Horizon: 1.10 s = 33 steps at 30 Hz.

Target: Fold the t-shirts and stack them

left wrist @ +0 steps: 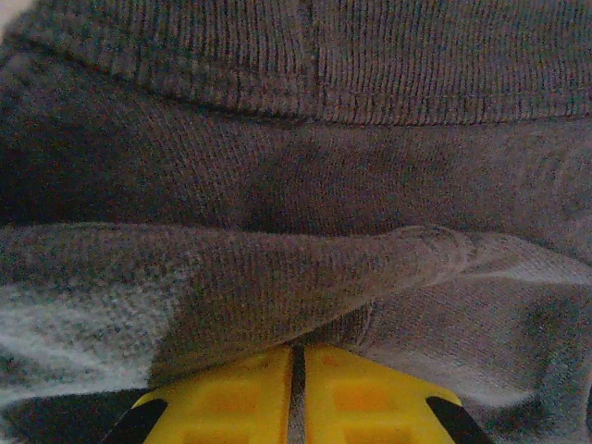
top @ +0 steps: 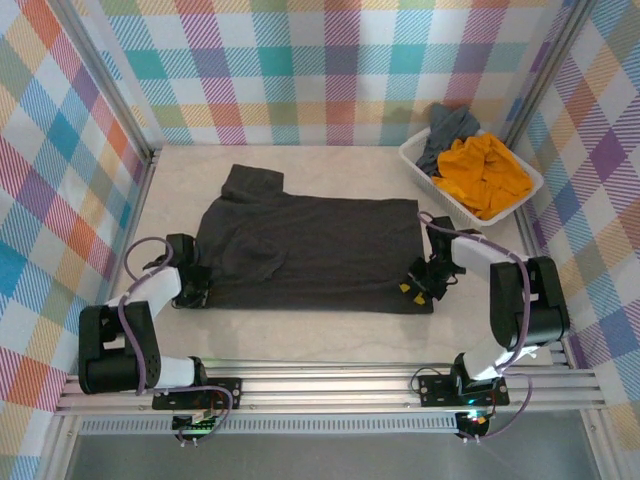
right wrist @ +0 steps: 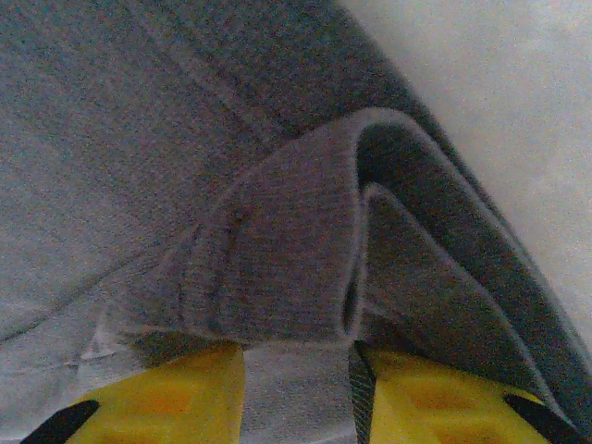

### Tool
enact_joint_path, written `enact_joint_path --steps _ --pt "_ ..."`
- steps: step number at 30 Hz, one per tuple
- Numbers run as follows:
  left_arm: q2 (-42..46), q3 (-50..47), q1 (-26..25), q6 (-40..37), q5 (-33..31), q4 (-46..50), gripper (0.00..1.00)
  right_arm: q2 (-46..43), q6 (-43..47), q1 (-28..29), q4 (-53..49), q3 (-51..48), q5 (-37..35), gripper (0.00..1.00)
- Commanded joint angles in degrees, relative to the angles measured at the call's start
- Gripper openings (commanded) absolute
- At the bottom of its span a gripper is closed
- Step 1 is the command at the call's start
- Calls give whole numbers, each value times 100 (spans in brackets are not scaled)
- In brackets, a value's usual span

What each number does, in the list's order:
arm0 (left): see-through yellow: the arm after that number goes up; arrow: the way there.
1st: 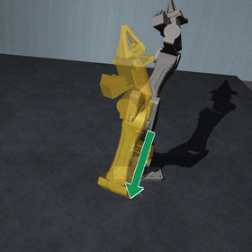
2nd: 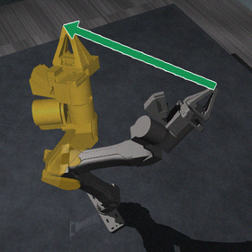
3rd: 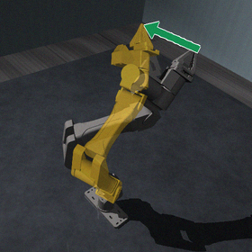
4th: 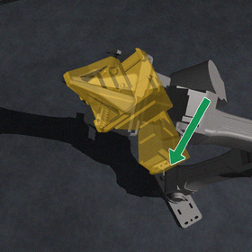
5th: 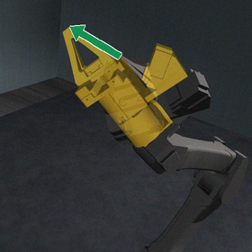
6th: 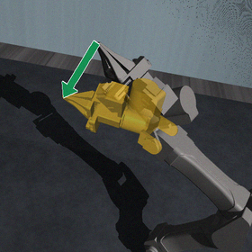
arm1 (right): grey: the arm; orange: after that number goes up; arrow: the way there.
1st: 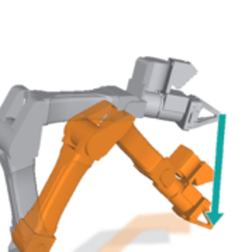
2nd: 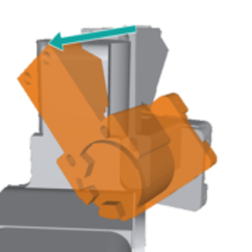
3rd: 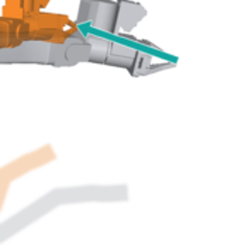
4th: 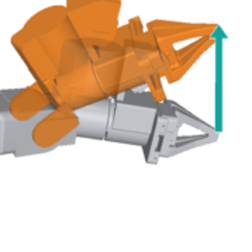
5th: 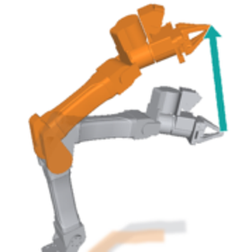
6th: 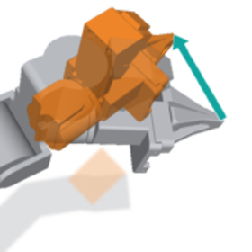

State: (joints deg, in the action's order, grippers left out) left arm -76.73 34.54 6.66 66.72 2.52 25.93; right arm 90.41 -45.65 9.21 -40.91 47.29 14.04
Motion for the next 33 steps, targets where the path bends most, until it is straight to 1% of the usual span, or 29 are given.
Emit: enact_joint_path --steps 1,3,5,7,10,14,16,18,20,22,25,26,28,31,33 --pt "126 -472 161 248 -243 1184 12 -137 -140 86 -384 -206 -287 37" --pt "386 -615 169 374 -134 1278 12 -137 -140 132 -399 -227 -332 37" --pt "743 -659 178 485 -179 1597 12 -239 -195 161 -455 -282 -436 37" --pt "1321 -597 178 534 -405 1990 12 -487 -303 168 -519 -379 -553 37" --pt "1850 -400 183 544 -692 2422 13 -866 -478 190 -617 -526 -622 37" --pt "1708 -343 198 536 -435 2455 13 -1160 -641 228 -625 -698 -515 37" --pt "1724 -227 205 494 -519 2522 12 -1302 -640 245 -706 -635 -534 37" --pt "1877 102 204 337 -705 2633 12 -1568 -574 290 -793 -428 -700 38" --pt "1896 576 202 20 -753 2501 15 -1787 -328 311 -708 -127 -714 40" --pt "1387 1294 185 -592 -482 2027 22 -1832 11 339 -446 250 -606 45" --pt "57 2741 -39 -1513 -465 1861 26 -1425 499 405 -53 917 -604 51" --pt "-330 3167 -116 -1770 -448 1668 27 -1184 624 419 97 1160 -596 51" --pt "-1215 3790 -197 -2250 -199 1146 30 -648 857 445 364 1633 -621 51" --pt "-2484 5249 -227 -2736 -4 1149 30 299 1186 485 443 2549 -1082 50" --pt "-3311 6074 -235 -2966 171 1230 30 990 1288 485 277 3259 -1376 50"
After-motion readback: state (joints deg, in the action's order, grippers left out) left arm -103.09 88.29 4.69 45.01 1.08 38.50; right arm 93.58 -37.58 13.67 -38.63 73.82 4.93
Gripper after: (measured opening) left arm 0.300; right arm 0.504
